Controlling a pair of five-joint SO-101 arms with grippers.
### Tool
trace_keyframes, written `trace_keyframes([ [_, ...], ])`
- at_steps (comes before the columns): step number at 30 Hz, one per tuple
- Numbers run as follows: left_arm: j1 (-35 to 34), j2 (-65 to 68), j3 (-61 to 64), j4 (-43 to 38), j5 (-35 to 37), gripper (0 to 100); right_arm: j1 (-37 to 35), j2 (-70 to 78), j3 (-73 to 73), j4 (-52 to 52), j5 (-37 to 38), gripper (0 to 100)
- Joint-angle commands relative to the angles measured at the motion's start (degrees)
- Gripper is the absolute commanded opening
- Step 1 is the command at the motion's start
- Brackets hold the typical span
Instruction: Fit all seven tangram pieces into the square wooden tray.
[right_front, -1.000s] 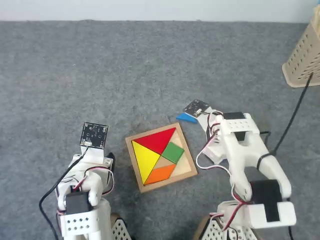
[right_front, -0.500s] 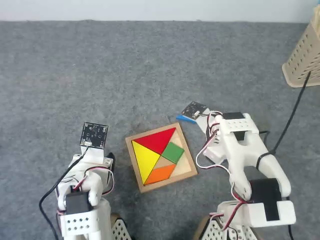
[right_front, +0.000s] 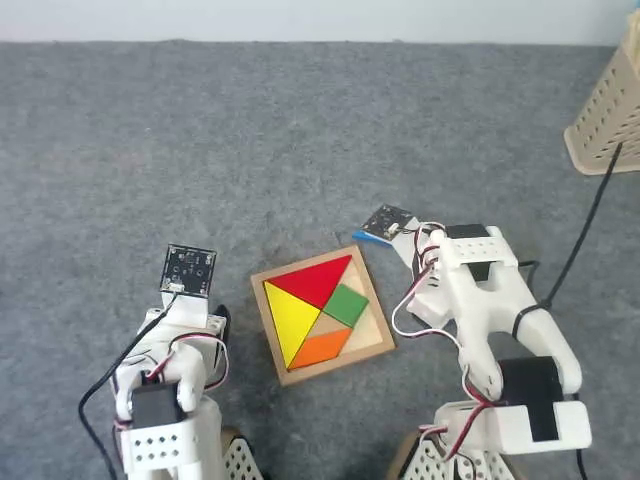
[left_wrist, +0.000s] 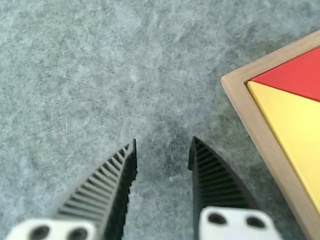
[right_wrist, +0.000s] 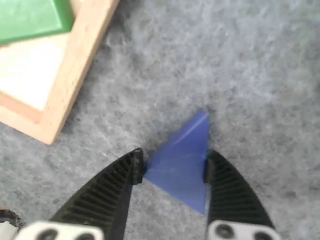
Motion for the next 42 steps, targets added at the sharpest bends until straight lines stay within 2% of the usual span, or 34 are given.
trace_keyframes([
  [1,0.0,-0.4,-0.7,0.3,-0.3,17,-0.9,-0.6,-2.3,0.9,-3.3,6.7],
  [13,0.0,-0.4,-0.7,0.3,-0.3,17,-1.9,-7.4,-7.9,5.8,-8.4,5.2],
  [17,0.0,-0.4,-0.7,0.3,-0.3,17,-1.0,-12.9,-7.1,12.9,0.2,6.1],
  [22,0.0,-0.4,-0.7,0.3,-0.3,17,-0.8,-20.5,-1.0,20.2,16.0,20.8],
  [25,0.0,-0.4,-0.7,0.3,-0.3,17,-0.8,-21.6,2.3,20.1,18.0,27.2],
  [31,0.0,-0.4,-0.7,0.3,-0.3,17,-0.8,-15.1,2.3,19.6,17.7,24.4],
  [42,0.0,-0.4,-0.7,0.3,-0.3,17,-0.7,-0.1,2.1,7.9,15.2,24.3],
])
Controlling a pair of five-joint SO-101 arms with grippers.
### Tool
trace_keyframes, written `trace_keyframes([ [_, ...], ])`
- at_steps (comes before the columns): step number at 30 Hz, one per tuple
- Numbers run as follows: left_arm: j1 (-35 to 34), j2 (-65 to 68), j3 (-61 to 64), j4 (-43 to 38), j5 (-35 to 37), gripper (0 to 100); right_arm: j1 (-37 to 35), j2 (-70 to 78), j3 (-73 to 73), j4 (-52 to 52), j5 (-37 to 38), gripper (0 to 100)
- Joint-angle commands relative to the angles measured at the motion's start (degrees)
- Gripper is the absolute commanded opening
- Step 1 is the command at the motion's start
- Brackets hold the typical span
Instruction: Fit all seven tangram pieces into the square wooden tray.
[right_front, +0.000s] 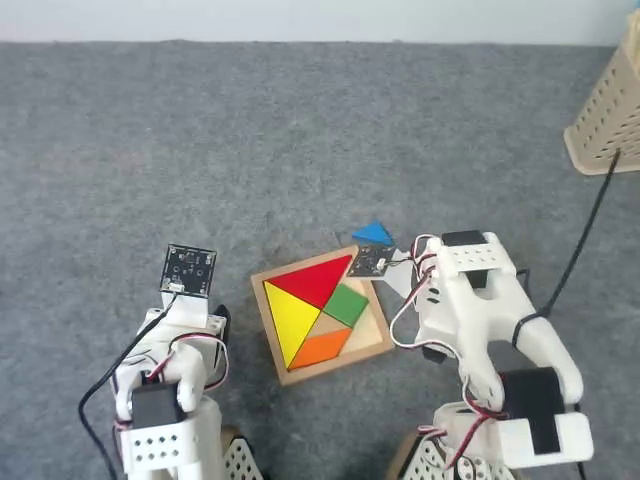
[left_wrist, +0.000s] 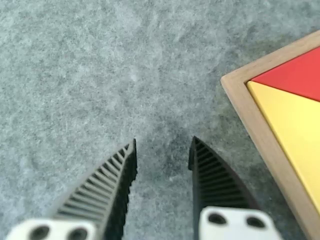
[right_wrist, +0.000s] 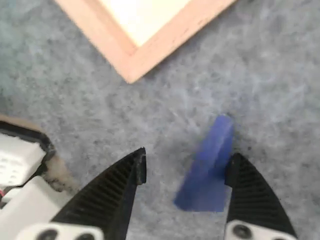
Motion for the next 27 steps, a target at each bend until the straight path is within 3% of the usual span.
trace_keyframes([
  [1,0.0,-0.4,-0.7,0.3,-0.3,17,0.5,2.9,-0.7,-3.2,-1.1,24.2],
  [6,0.0,-0.4,-0.7,0.3,-0.3,17,0.5,4.8,-0.7,-7.0,-4.8,23.5],
  [10,0.0,-0.4,-0.7,0.3,-0.3,17,0.5,4.7,-0.8,-7.3,-5.1,13.6],
  [13,0.0,-0.4,-0.7,0.3,-0.3,17,0.5,4.8,-2.0,-7.8,-9.5,8.9],
  [20,0.0,-0.4,-0.7,0.3,-0.3,17,0.5,2.9,-11.0,-7.9,-19.8,8.8],
  [27,0.0,-0.4,-0.7,0.3,-0.3,17,3.2,-12.9,-7.5,-7.6,-23.6,8.8],
])
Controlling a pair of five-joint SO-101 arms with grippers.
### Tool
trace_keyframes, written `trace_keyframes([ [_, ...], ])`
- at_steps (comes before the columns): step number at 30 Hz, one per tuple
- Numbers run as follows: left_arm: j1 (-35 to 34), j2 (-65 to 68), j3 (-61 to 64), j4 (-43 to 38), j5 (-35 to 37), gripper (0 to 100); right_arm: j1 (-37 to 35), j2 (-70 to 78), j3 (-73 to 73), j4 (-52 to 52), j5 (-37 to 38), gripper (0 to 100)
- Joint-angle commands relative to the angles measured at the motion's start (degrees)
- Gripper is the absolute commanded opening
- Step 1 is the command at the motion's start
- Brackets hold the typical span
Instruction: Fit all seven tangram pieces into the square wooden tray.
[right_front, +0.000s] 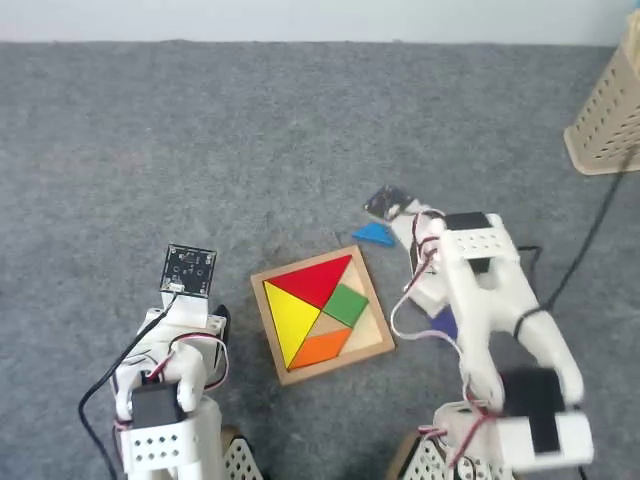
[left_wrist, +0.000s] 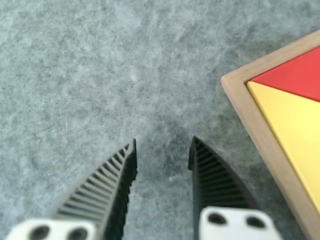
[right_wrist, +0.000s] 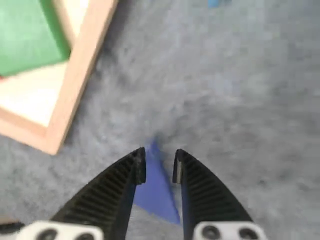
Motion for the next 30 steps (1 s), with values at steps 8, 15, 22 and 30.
trace_keyframes([
  [8,0.0,-0.4,-0.7,0.3,-0.3,17,8.3,-13.0,5.0,11.0,14.4,9.4],
  [15,0.0,-0.4,-0.7,0.3,-0.3,17,6.1,-5.7,9.1,7.9,21.2,27.6],
  [22,0.0,-0.4,-0.7,0.3,-0.3,17,1.8,3.0,9.5,-0.7,15.4,30.1],
  [30,0.0,-0.4,-0.7,0.3,-0.3,17,1.9,8.0,6.2,-3.0,9.5,22.1],
])
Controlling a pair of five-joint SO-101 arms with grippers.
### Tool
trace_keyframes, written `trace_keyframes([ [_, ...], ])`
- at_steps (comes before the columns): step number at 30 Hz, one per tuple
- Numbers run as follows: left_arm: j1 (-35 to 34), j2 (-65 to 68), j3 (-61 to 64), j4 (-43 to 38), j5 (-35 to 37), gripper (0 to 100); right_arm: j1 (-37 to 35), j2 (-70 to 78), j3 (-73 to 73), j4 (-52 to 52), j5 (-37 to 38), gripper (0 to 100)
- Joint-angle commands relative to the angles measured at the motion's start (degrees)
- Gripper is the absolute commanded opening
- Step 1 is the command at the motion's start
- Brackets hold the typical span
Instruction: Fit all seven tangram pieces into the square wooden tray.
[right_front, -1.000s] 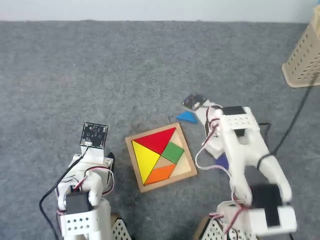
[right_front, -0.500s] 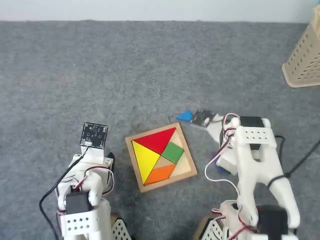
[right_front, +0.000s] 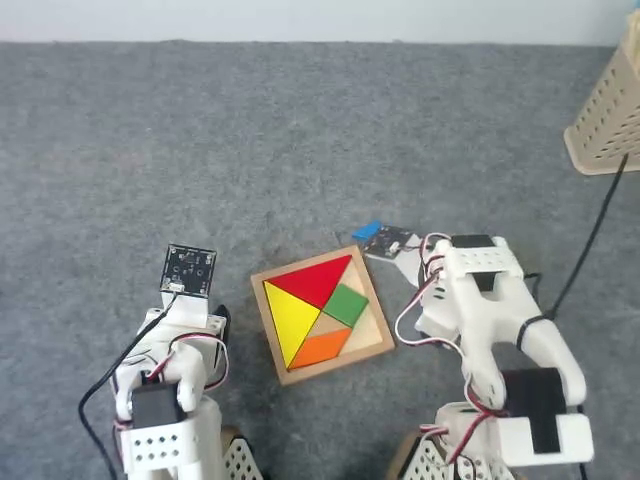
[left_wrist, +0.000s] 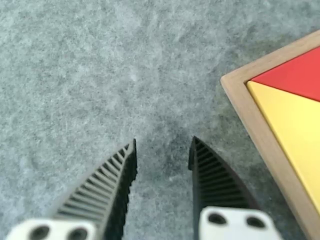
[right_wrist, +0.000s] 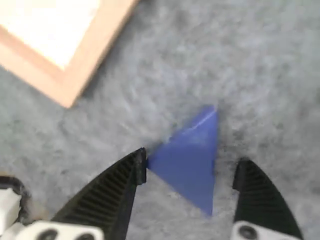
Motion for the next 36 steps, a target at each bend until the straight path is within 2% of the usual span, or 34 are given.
trace_keyframes([
  [1,0.0,-0.4,-0.7,0.3,-0.3,17,-0.7,2.8,-1.9,-2.2,-2.6,20.3],
  [6,0.0,-0.4,-0.7,0.3,-0.3,17,-0.7,2.4,-4.5,-1.9,-6.8,15.5],
  [13,0.0,-0.4,-0.7,0.3,-0.3,17,-1.0,2.3,-9.5,-1.4,-12.3,15.4],
  [18,0.0,-0.4,-0.7,0.3,-0.3,17,-1.4,2.2,-17.0,5.8,-12.7,15.4],
  [21,0.0,-0.4,-0.7,0.3,-0.3,17,-3.6,2.2,-22.6,10.4,-14.6,15.4],
  [25,0.0,-0.4,-0.7,0.3,-0.3,17,-10.7,2.2,-27.9,13.3,-17.8,15.4],
  [30,0.0,-0.4,-0.7,0.3,-0.3,17,-20.0,2.9,-28.2,13.1,-10.8,15.4],
  [36,0.0,-0.4,-0.7,0.3,-0.3,17,-24.9,2.3,-23.9,13.1,1.4,15.4],
])
